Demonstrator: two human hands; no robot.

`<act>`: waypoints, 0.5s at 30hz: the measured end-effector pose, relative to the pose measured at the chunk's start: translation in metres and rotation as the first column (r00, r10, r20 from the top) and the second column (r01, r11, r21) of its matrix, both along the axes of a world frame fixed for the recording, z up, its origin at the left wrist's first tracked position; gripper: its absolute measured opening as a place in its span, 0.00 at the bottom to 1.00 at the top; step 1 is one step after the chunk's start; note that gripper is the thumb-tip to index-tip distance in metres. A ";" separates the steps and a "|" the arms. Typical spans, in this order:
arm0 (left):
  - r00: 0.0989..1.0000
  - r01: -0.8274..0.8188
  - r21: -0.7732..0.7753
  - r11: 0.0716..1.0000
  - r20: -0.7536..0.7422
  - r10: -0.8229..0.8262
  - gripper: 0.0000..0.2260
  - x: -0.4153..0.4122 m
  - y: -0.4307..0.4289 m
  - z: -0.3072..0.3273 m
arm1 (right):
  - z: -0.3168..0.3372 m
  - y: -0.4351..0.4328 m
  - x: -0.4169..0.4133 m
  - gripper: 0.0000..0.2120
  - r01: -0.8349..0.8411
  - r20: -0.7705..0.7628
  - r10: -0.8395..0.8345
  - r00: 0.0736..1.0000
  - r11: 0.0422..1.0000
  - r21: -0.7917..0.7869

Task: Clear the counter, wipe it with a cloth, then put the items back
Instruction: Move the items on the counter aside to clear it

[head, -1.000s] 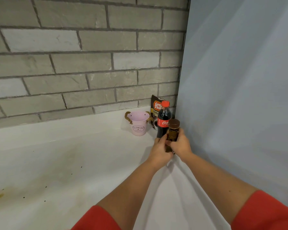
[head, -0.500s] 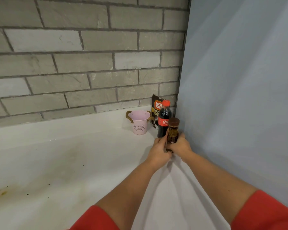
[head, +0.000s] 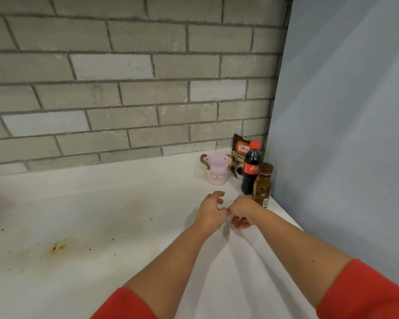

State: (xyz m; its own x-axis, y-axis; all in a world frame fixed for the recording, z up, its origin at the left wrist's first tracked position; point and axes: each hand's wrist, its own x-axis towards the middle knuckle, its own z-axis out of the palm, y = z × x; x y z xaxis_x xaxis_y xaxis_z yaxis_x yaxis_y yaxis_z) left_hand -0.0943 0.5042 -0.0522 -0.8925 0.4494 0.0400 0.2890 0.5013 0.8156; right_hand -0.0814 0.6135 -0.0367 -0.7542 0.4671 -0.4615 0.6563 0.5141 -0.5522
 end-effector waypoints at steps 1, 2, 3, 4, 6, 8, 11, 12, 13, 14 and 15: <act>1.000 -0.013 -0.004 1.000 -0.005 0.013 0.21 -0.001 -0.012 0.001 | 0.002 -0.012 -0.001 0.07 -0.027 0.004 0.027 1.000 1.000 0.005; 1.000 -0.025 -0.008 1.000 -0.011 0.025 0.21 -0.002 -0.024 0.003 | 0.004 -0.024 -0.003 0.07 -0.056 0.003 0.056 0.998 0.998 0.003; 0.999 -0.035 -0.013 0.999 -0.020 0.035 0.20 -0.003 -0.037 0.004 | 0.005 -0.036 -0.005 0.07 -0.082 -0.004 0.082 0.997 0.997 -0.002; 0.999 -0.045 -0.021 0.999 -0.032 0.044 0.20 -0.005 -0.051 0.006 | 0.007 -0.048 -0.006 0.08 -0.105 -0.013 0.105 0.994 0.994 -0.010; 0.997 -0.066 -0.045 0.997 -0.054 0.064 0.19 -0.007 -0.078 0.009 | 0.011 -0.074 -0.010 0.09 -0.146 -0.027 0.145 0.989 0.989 -0.019; 0.994 -0.092 -0.074 0.993 -0.071 0.087 0.18 -0.008 -0.108 0.012 | 0.015 -0.102 -0.013 0.12 -0.178 -0.041 0.177 0.983 0.984 -0.024; 0.989 -0.131 -0.089 0.987 -0.080 0.124 0.18 -0.011 -0.157 0.019 | 0.023 -0.146 -0.020 0.13 -0.221 -0.069 0.218 0.973 0.975 -0.036; 0.987 -0.146 -0.092 0.985 -0.085 0.138 0.18 -0.012 -0.173 0.021 | 0.026 -0.161 -0.022 0.13 -0.237 -0.078 0.233 0.969 0.971 -0.041; 0.983 -0.165 -0.098 0.982 -0.092 0.156 0.18 -0.013 -0.190 0.023 | 0.028 -0.177 -0.024 0.13 -0.252 -0.086 0.247 0.965 0.967 -0.047; 0.979 -0.187 -0.103 0.977 -0.101 0.177 0.18 -0.014 -0.207 0.025 | 0.031 -0.192 -0.026 0.13 -0.265 -0.094 0.260 0.961 0.963 -0.054; 0.974 -0.209 -0.107 0.972 -0.109 0.198 0.18 -0.015 -0.224 0.026 | 0.032 -0.208 -0.027 0.13 -0.280 -0.102 0.273 0.957 0.958 -0.058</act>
